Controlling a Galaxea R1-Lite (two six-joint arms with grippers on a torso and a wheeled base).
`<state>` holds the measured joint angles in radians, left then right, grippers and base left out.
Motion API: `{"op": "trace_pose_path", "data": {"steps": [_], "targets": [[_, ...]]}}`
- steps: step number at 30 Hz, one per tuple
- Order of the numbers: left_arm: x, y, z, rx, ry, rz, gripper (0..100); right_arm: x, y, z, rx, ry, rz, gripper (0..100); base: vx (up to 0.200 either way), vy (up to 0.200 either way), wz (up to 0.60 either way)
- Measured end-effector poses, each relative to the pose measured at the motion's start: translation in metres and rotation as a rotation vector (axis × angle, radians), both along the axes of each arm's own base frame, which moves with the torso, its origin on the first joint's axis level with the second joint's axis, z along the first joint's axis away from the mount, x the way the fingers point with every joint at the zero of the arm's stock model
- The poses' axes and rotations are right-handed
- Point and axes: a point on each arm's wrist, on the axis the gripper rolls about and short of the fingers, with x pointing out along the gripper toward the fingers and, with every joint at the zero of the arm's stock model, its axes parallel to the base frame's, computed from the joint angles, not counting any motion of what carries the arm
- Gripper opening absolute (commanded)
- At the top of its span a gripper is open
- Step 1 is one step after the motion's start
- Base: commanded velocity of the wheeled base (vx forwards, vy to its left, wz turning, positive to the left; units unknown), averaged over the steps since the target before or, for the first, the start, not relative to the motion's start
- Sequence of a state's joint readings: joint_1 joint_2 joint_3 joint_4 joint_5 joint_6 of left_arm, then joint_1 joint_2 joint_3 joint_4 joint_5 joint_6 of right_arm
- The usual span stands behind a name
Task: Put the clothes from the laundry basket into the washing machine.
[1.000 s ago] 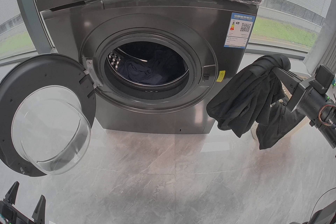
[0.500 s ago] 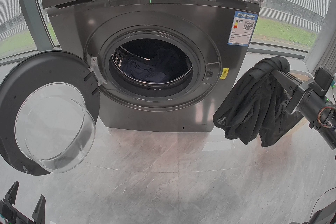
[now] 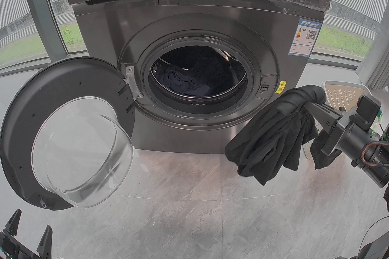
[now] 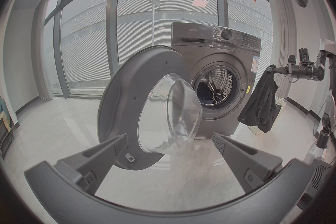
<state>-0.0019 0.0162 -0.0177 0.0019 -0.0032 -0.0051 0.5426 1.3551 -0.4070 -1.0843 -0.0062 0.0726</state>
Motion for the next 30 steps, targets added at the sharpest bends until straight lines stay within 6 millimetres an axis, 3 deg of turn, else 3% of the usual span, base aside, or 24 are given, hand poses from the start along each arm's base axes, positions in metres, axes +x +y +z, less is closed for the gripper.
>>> {"op": "trace_pose_path", "data": {"steps": [19,30], "targets": [[0.000,0.000,0.000,0.013,-0.001,0.003,100,0.007,0.020,-0.013,0.103,0.133,0.061,0,0.000,0.000,0.00],[0.000,0.000,0.001,0.020,-0.008,-0.006,100,0.014,0.031,-0.008,0.118,0.109,0.083,0,0.000,0.000,0.00]]}}
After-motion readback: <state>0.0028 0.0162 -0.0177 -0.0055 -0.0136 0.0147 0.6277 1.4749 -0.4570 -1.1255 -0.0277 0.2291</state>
